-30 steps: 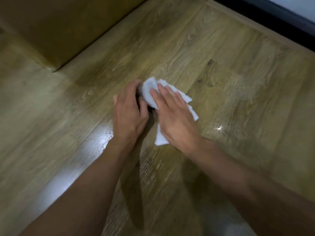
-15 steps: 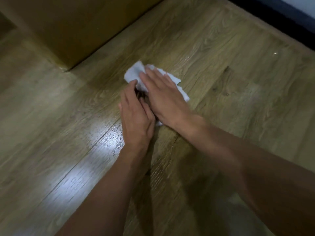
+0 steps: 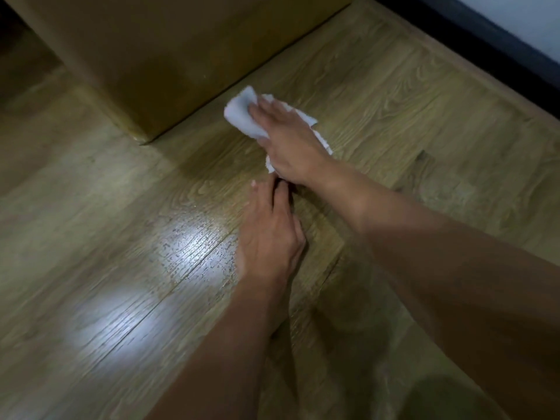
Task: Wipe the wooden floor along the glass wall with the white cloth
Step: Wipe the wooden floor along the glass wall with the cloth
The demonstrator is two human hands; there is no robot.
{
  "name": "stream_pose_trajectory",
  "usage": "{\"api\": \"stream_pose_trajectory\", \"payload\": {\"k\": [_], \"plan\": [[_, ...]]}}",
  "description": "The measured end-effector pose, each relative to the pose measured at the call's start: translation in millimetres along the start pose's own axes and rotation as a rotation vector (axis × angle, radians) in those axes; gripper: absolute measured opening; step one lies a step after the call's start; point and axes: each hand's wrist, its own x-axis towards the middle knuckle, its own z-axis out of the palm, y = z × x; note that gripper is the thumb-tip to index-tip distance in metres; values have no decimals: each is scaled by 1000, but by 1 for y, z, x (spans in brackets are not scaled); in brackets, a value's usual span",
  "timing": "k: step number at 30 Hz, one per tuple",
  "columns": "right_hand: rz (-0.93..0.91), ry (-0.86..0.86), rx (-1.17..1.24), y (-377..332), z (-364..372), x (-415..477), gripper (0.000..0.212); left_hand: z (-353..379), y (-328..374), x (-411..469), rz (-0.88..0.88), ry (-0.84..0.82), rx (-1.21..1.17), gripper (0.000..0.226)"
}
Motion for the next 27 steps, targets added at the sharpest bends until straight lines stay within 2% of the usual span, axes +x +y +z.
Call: {"api": "stream_pose_trajectory", "payload": {"k": [2, 4, 7, 10, 12, 15, 17, 19, 21, 23, 25, 27], "plan": [[-92, -19, 59, 14, -9, -24, 54, -1, 0, 0, 34, -8, 72, 48], [-92, 11, 62, 38, -20, -51, 55, -2, 0, 0, 76, -31, 190, 46], [122, 117, 7, 77, -33, -68, 56, 2, -2, -1, 116, -71, 287, 43], [355, 187, -25, 81, -31, -33, 60, 4, -3, -2, 157, -103, 390, 45], [398, 199, -57, 66, -23, -12, 60, 5, -1, -1, 175, -114, 440, 47], [221, 159, -20, 47, -13, -23, 56, 4, 1, -1, 192, -115, 441, 46], [50, 106, 35, 48, -14, -60, 55, 4, 0, -1, 187, -105, 425, 45], [-35, 72, 31, 65, -16, -105, 56, 4, 0, -2, 184, -100, 418, 45], [43, 97, 13, 95, -24, -140, 54, 4, 1, -4, 186, -118, 439, 48], [225, 166, -11, 118, -35, -151, 53, 4, 4, -4, 187, -141, 467, 51], [365, 170, -67, 124, -39, -139, 62, 1, 6, -4, 194, -178, 506, 53], [415, 132, -115, 113, -34, -127, 72, -5, 10, -1, 222, -213, 563, 53]]}}
